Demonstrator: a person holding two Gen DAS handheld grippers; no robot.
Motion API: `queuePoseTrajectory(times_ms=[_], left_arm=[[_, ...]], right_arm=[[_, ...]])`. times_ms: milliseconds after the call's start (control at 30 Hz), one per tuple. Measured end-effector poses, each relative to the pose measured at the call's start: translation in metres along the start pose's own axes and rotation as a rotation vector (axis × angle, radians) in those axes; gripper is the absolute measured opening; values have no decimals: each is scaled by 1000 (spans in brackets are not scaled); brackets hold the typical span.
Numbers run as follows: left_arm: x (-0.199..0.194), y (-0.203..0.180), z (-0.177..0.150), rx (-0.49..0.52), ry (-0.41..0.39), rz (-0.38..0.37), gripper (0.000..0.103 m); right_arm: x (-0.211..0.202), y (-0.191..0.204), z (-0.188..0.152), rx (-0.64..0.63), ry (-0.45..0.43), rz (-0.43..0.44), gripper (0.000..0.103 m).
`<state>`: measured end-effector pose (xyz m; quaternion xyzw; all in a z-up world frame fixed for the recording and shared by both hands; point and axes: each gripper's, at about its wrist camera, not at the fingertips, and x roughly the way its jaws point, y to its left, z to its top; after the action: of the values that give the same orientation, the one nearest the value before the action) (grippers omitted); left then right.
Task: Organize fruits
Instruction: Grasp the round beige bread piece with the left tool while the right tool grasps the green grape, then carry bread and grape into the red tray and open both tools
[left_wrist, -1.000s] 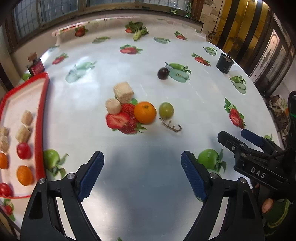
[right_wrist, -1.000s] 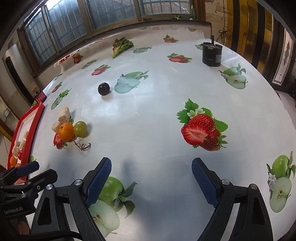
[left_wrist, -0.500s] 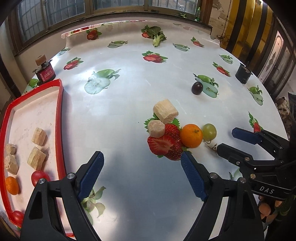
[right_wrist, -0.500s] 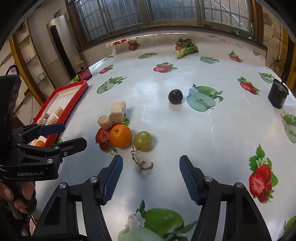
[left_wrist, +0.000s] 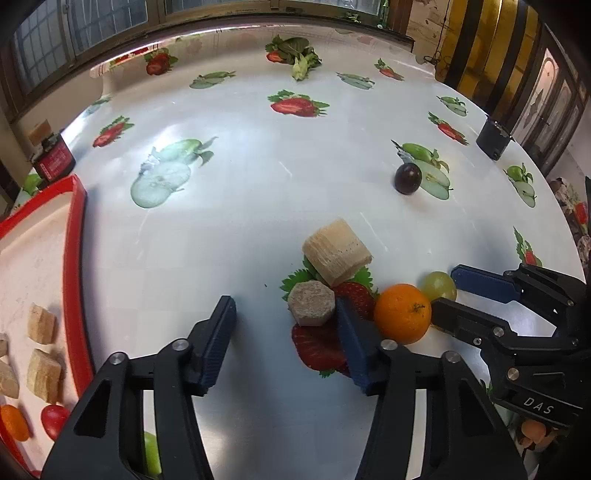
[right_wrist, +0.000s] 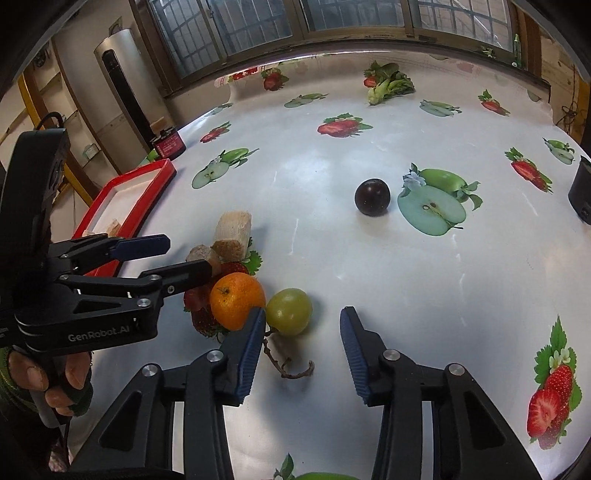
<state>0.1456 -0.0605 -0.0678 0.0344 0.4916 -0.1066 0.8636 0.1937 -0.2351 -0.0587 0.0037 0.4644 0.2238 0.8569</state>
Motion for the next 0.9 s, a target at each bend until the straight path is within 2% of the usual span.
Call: queuePoseTrajectory(times_ms=[100,133,167,233,300,400,533,767,900], left_arm=[[-2,-3,-2,16,-19,-21,35],[-2,-3,-2,14,-20,-27,33],[-3,-2,-2,10,-21,-34,31],[-5,0,-4,0,-22,-52,26],[-6,3,-5,-13,-23,-64,24],[-9,4,-5,-23,-31,-72,21],[-18,5,-6,-28,-53,-78,21],[-36,7,-12,-34,-85,-93,21],[-49,13,-19,-53,-106,-71,21]], right_arm=[[0,3,1,-11,-4,22,32],[0,4,1,-12,-4,23,32],[0,4,1,-15,-7,22,27],[-1,7,1,-24,-9,22,27],[-1,8,1,-26,-2,14,31],[2,7,4,-13,0,18,31],[4,10,4,-13,-1,15,28],[-18,23,-2,-44,-29,14,27],[-30,30,-6,-46,-42,30,27]])
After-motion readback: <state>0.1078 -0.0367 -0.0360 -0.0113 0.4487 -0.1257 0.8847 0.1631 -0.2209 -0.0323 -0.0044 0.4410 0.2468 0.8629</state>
